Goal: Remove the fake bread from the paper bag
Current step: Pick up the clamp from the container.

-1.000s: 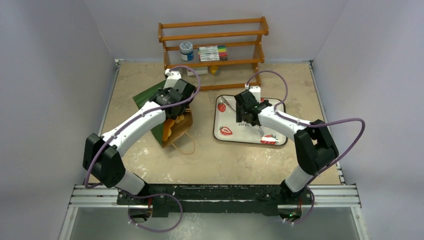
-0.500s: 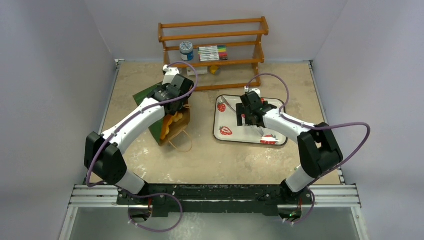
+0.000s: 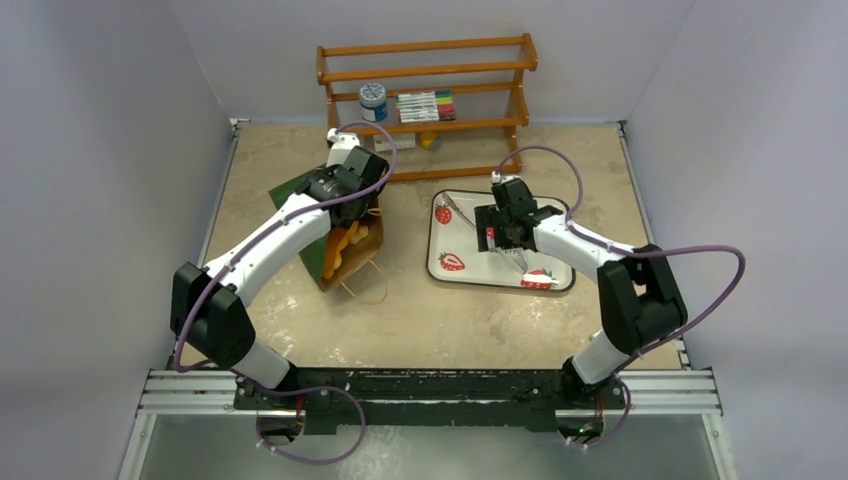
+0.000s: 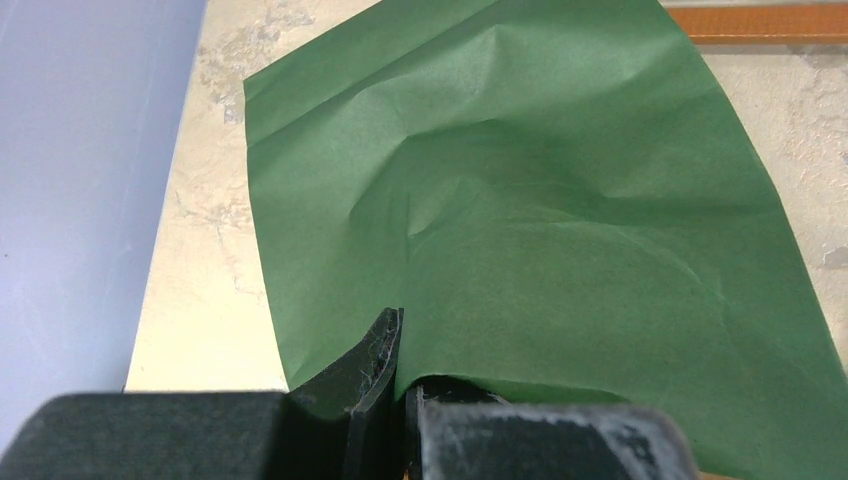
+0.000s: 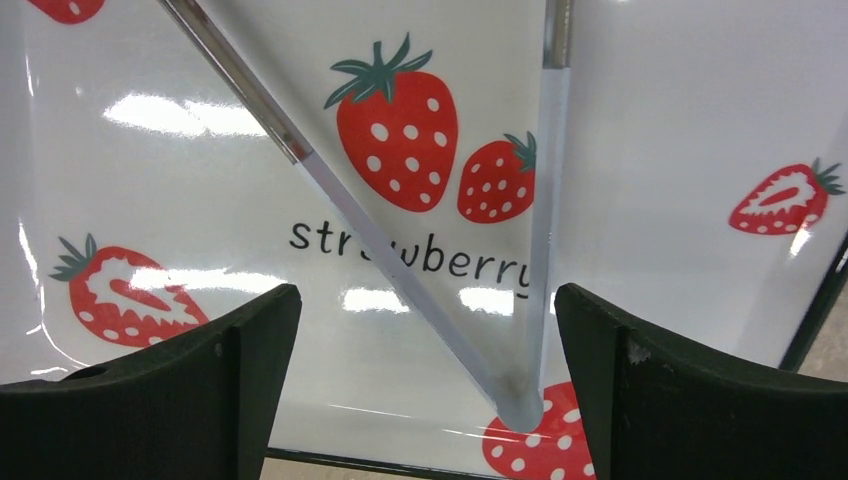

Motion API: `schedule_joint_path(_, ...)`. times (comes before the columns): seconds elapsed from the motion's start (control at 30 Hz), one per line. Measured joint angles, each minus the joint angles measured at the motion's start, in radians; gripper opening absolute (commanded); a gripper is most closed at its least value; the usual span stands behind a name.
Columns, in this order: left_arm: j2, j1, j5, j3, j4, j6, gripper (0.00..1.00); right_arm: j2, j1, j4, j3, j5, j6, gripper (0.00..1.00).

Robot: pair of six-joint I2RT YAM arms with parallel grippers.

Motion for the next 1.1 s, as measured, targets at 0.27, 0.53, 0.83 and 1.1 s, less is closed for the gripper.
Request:
schedule_joint_path(0.27, 0.004, 0.000, 0.007, 0.011, -0.011, -0.005, 0.00, 0.066, -0.029, -0.004, 0.020, -0.052, -0.042, 1.00)
schedule_joint_path(0.53, 0.021, 0.000, 0.007, 0.027, -0.015, -0.007, 0.00, 0.100, -0.053, -0.005, 0.032, -0.081, -0.065, 1.00)
schedule_joint_path(0.83, 0.037, 0.000, 0.007, 0.038, -0.014, -0.007, 0.00, 0.153, -0.056, 0.037, 0.050, -0.121, -0.084, 0.92)
schedule_joint_path(1.1, 0.044, 0.003, 0.007, 0.039, -0.012, -0.007, 0.00, 0.171, -0.056, 0.072, 0.062, -0.130, -0.084, 0.68)
